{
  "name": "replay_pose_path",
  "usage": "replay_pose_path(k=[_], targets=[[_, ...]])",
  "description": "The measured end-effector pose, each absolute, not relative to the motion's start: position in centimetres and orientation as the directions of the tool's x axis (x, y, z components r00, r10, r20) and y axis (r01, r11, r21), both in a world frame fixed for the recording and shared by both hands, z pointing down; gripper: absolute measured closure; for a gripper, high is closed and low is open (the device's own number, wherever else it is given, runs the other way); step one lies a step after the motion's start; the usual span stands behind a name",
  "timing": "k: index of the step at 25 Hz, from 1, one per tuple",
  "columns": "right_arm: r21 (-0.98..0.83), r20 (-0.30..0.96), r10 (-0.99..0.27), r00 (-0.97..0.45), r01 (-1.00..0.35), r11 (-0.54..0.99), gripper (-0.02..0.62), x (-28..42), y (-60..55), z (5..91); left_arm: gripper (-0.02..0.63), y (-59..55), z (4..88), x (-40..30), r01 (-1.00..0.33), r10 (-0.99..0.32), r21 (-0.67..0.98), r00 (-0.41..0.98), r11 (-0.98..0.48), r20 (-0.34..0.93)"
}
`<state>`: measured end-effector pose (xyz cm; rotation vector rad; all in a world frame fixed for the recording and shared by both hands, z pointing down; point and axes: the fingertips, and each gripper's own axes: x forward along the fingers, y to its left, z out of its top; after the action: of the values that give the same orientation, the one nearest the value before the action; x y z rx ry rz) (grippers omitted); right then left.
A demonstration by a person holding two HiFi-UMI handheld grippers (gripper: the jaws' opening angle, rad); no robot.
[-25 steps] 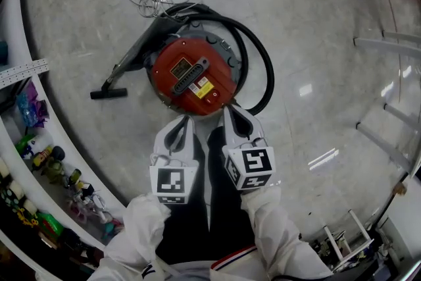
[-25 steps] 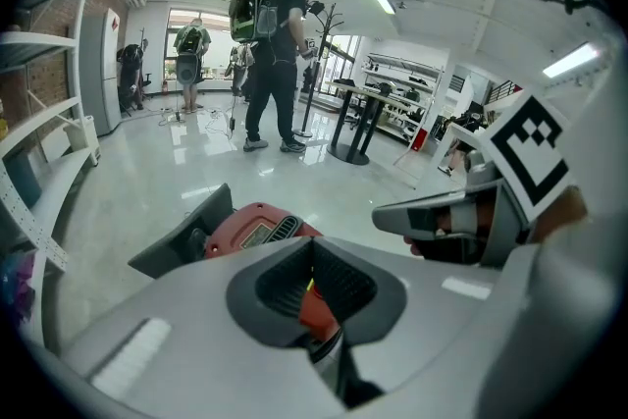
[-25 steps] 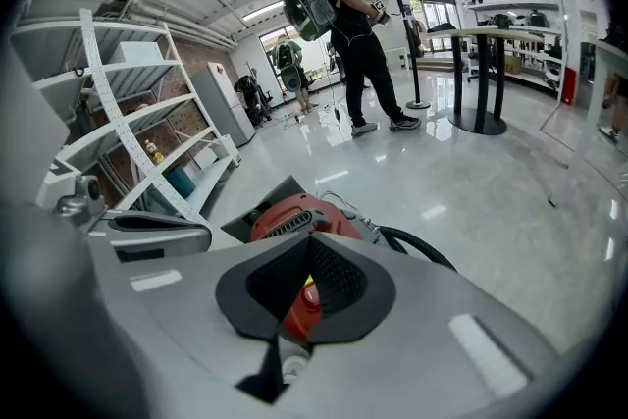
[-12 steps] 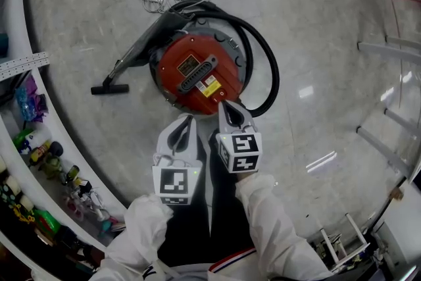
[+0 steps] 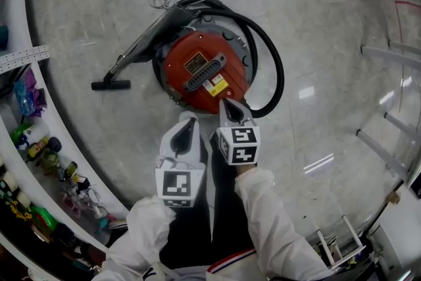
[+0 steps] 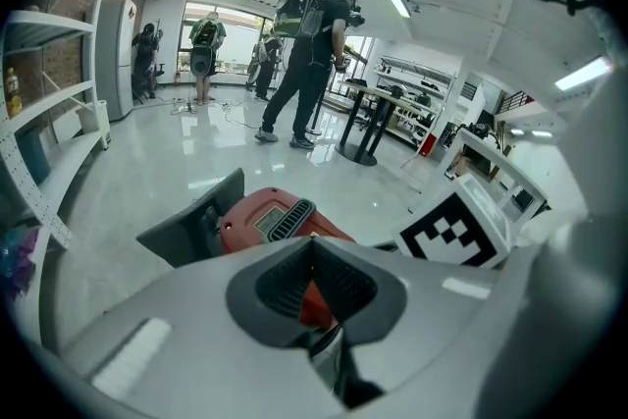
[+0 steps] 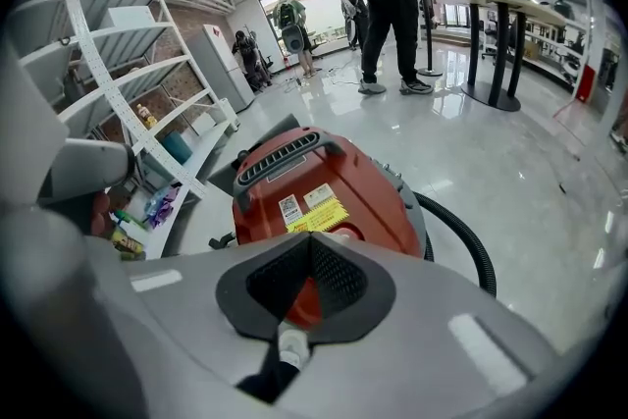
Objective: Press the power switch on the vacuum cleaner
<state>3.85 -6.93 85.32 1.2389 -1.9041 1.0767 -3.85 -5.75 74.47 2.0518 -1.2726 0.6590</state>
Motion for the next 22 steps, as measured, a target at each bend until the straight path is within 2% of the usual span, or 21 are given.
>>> replay_pose_path(k=[22], targets=[[-0.279, 0.834, -0.418, -0.359, -0.929, 0.242, 0.595, 3.6, -6.4, 86.2, 0.606, -5.3, 75.1, -5.1, -0.915, -0.589, 0.253, 0.397, -0.314, 0.704]])
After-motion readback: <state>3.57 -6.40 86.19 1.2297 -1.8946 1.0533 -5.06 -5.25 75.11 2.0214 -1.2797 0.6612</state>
